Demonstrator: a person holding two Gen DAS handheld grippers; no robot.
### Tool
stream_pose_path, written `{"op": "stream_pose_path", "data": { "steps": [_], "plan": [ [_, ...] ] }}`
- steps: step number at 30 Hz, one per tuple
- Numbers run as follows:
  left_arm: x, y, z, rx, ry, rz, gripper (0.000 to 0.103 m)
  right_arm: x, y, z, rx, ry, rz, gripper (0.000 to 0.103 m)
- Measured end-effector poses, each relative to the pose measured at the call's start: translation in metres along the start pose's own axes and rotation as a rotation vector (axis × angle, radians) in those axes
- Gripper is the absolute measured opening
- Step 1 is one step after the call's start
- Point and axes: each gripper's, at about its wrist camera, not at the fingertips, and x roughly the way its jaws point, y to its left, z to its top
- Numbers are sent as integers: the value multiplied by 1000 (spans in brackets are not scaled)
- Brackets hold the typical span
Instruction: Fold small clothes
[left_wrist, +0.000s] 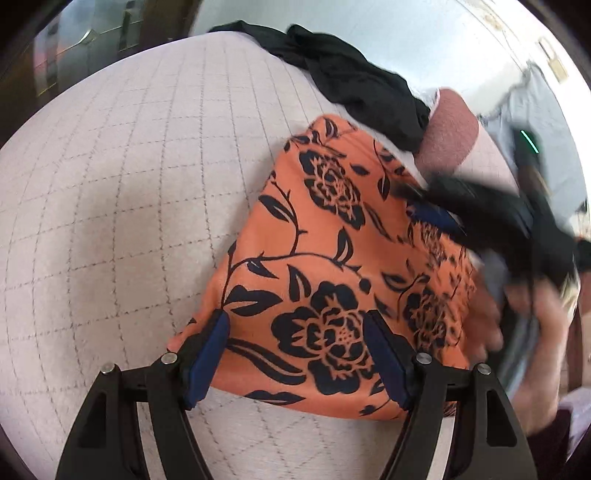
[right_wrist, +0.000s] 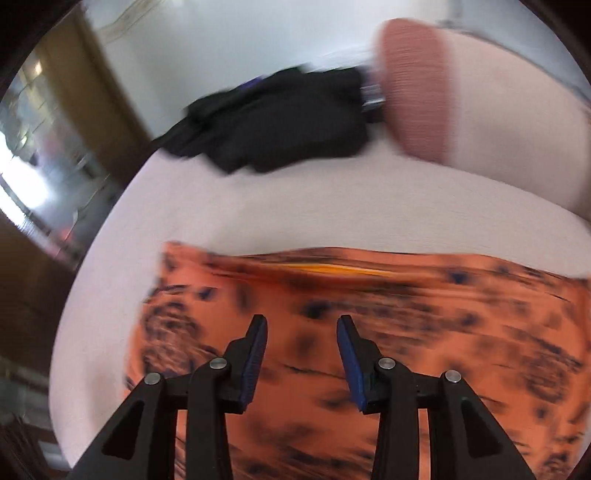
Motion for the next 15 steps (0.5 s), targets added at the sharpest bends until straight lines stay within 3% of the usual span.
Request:
{"op": "stream_pose_path", "data": {
  "steps": [3,6,8,10,15],
  "plan": [
    [5,-12,-2,93,2,53,75,46,27,14,-15,70,-10,44],
    [10,-19,-2,136,8,84,75,61,37,24,-48,-13,-101,47],
    [11,-20,0,128,10,85,75,54,29,27,0,-22,-84,47],
    [12,-20,1,112,9,86,76,32,10,24,50,-98,-64,47],
    [17,-28,1,114,4,107,83,-25,-91,9,158,-162,-253,47]
  ]
}}
